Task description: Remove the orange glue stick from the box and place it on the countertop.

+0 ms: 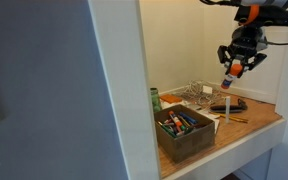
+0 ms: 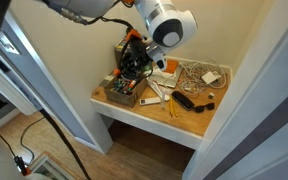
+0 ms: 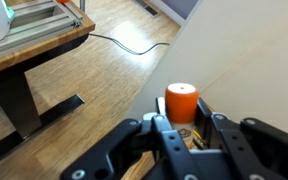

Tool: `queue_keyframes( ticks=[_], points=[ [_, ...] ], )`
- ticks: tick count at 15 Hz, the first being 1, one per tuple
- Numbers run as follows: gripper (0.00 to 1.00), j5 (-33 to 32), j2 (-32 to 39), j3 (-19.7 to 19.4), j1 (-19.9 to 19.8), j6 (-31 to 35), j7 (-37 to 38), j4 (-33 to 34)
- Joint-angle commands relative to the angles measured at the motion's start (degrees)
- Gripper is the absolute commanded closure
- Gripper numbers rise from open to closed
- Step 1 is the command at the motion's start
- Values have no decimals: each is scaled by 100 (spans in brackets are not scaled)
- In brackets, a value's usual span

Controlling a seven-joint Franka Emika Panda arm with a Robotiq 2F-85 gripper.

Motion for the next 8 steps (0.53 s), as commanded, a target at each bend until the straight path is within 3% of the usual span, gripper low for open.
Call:
queue_keyframes(
  ticks=[1,8],
  points=[
    [92,551,555,-222,-287,-531,346,332],
    [92,2020,1508,-344,-472,-409,1023,236]
  ],
)
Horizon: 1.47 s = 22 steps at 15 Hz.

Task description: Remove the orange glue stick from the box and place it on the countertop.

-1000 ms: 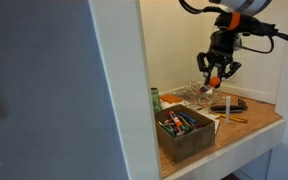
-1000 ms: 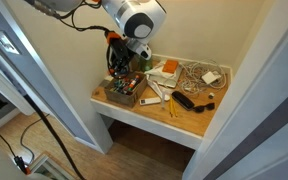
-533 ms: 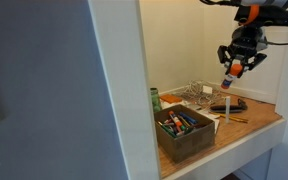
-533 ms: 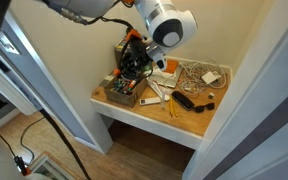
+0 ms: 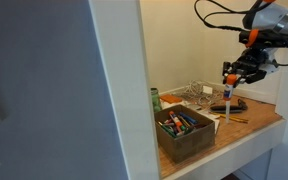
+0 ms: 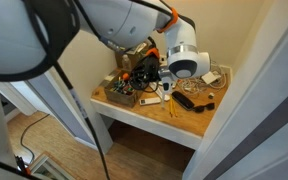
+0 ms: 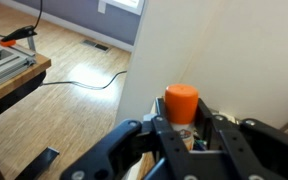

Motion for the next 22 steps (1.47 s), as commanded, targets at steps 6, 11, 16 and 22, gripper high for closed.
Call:
queue_keyframes(
  ticks=[6,11,16,22],
  points=[
    [92,934,1018,-193,-48,4,725,156],
    [69,807,1076,-263,-3,23,561,37],
    [92,904,1173,-256,-15,29,727,68],
    [92,1093,1671,-259,-144,-32,821,217]
  ],
)
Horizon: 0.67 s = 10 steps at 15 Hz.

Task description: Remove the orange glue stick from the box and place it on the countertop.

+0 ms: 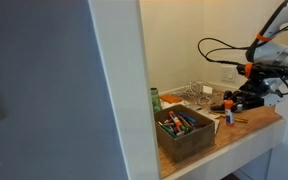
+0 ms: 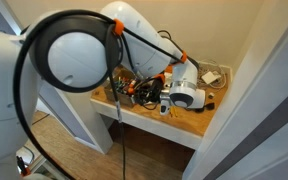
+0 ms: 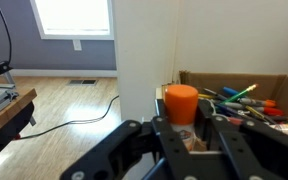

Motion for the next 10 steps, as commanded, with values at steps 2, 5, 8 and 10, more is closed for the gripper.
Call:
queue_keyframes(
  ticks=[2,5,8,10],
  points=[
    [92,341,472,22,-137,-103,33,250],
    [92,485,723,33,-168,-75,7,355],
    [92,661,969,51,-201,-91,14,509],
    [92,758,1110,63,-208,-94,35,625]
  ],
)
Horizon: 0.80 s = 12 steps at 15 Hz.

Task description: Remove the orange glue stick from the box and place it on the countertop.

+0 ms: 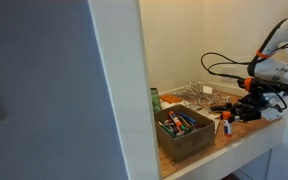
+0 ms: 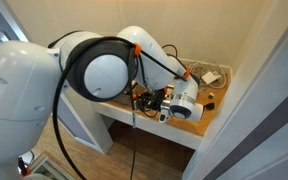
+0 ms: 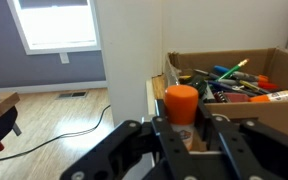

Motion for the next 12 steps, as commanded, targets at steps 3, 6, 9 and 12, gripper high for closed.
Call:
queue_keyframes(
  ticks=[3,6,9,12],
  points=[
    [92,346,447,64,-102,-103,85,467],
    [92,390,609,72,-119,-130,88,618],
    [92,422,747,88,-140,-130,33,748],
    [92,471,858,108,-168,-132,23,852]
  ],
)
